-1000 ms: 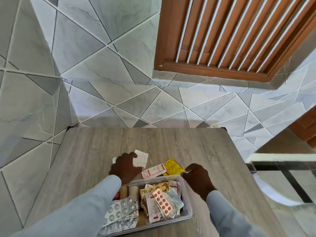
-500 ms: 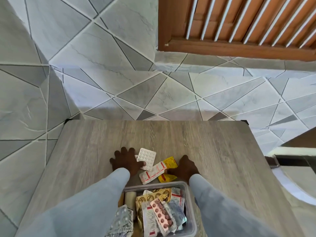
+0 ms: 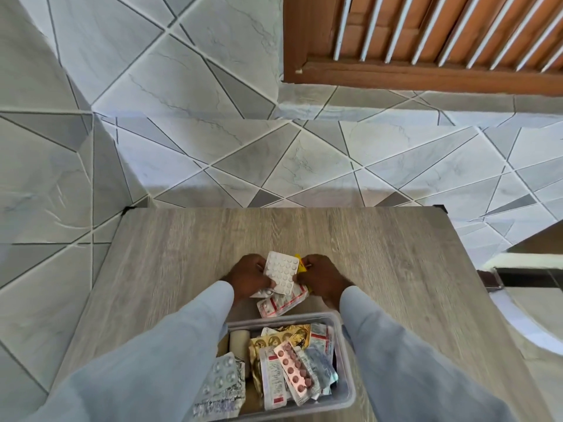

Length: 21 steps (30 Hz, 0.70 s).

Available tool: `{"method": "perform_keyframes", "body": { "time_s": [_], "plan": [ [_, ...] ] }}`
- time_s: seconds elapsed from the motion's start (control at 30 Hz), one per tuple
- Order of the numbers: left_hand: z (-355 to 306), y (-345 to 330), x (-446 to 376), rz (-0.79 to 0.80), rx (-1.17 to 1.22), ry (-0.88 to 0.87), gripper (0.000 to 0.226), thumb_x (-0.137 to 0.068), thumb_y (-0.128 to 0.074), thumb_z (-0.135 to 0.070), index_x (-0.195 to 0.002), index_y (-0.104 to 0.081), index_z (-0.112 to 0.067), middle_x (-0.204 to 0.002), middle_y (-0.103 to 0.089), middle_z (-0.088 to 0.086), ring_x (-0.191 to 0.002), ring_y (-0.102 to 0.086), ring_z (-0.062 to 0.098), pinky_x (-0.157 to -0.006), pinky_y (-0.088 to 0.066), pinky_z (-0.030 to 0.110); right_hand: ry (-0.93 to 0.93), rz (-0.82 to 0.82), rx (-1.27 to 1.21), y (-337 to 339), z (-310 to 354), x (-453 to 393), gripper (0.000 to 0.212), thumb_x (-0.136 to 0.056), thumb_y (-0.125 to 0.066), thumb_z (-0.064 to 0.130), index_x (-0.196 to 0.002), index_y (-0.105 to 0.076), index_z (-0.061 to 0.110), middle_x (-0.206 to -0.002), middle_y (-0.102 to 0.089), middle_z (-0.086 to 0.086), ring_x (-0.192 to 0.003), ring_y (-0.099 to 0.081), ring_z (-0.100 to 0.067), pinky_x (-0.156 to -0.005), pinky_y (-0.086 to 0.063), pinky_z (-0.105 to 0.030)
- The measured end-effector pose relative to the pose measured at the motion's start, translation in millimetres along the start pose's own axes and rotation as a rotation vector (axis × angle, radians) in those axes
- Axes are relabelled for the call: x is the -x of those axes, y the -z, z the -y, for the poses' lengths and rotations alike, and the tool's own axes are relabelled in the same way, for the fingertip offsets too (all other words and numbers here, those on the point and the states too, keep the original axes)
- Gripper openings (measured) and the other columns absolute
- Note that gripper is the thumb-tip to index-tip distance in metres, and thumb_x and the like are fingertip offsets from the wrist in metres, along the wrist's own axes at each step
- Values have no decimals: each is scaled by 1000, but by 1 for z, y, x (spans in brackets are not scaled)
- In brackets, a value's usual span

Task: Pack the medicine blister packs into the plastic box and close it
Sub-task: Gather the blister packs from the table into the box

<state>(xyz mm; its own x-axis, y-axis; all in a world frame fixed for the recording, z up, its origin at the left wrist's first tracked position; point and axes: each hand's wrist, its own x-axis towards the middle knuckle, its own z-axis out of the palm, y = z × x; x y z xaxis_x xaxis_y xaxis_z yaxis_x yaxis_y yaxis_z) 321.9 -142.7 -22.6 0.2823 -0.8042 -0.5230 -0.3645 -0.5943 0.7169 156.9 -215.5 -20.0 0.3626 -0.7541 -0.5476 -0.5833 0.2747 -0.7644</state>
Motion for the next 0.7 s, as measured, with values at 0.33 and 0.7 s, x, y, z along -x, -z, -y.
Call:
{"method": "perform_keyframes", "body": {
  "time_s": [0.33,0.7],
  "plan": [
    [-18,34,97,98,-34,-272,49,-71,-77,-10,-115,-60,-24,-95,-63,-4,-85,-61,12,-63,-45,16,140,52,-322,0,4,123,51,-80,-65,-10,-117,-54,24,-100,-73,-17,-92,-71,-34,-74,-59,-43],
    [40,-35,129,-36,-688,-465,35,-87,-49,-34,-122,-52,-32,-123,-52,-3,-117,-46,23,-99,-37,40,167,-347,571,-33,-63,175,60,-81,-67,42,-135,-43,29,-126,-49,-1,-117,-48,-22,-98,-46,-34]
  ]
}}
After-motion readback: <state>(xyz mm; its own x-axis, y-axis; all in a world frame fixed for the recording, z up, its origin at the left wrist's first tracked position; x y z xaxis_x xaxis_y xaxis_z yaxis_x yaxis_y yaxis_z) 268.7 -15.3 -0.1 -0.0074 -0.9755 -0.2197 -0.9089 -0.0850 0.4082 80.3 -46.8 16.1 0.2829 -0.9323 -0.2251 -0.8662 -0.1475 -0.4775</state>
